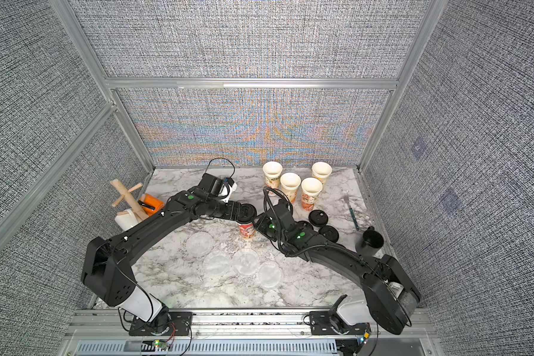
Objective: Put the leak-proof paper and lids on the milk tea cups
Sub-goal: Secure the cup lid on the cup.
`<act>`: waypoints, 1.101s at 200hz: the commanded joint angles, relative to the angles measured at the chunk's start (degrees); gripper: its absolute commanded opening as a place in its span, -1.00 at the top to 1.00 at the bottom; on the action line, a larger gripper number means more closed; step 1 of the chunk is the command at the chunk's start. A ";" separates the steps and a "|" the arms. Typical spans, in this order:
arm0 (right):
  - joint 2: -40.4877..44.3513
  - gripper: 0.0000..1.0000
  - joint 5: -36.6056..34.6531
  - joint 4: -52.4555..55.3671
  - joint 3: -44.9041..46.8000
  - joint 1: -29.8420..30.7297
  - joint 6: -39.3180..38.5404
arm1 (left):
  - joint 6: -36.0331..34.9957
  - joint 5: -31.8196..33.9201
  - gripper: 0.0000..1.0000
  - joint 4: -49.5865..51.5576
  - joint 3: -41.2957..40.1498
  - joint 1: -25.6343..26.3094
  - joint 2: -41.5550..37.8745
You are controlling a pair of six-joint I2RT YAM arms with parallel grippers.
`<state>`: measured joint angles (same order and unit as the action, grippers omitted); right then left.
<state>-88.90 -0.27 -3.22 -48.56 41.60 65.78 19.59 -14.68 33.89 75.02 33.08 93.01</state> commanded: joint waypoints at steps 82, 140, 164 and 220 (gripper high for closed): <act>13.43 -0.28 -4.61 11.84 -1.46 -1.80 -30.91 | -2.93 6.09 -0.40 17.06 4.60 -0.03 2.83; 16.27 -0.84 4.57 4.81 4.89 -2.32 -48.48 | -3.72 4.12 -0.51 17.37 12.52 -0.01 3.48; 15.13 -0.93 6.81 0.77 6.76 -2.32 -54.22 | -4.56 2.40 -0.57 14.86 14.84 -0.04 2.48; 13.13 -0.95 9.76 -7.05 7.80 -2.32 -58.27 | -6.51 1.02 -0.62 10.47 17.56 0.01 0.67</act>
<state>-74.94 6.52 -2.79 -41.28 39.27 10.76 14.35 -13.02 46.72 93.01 33.01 95.13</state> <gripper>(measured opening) 0.979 0.810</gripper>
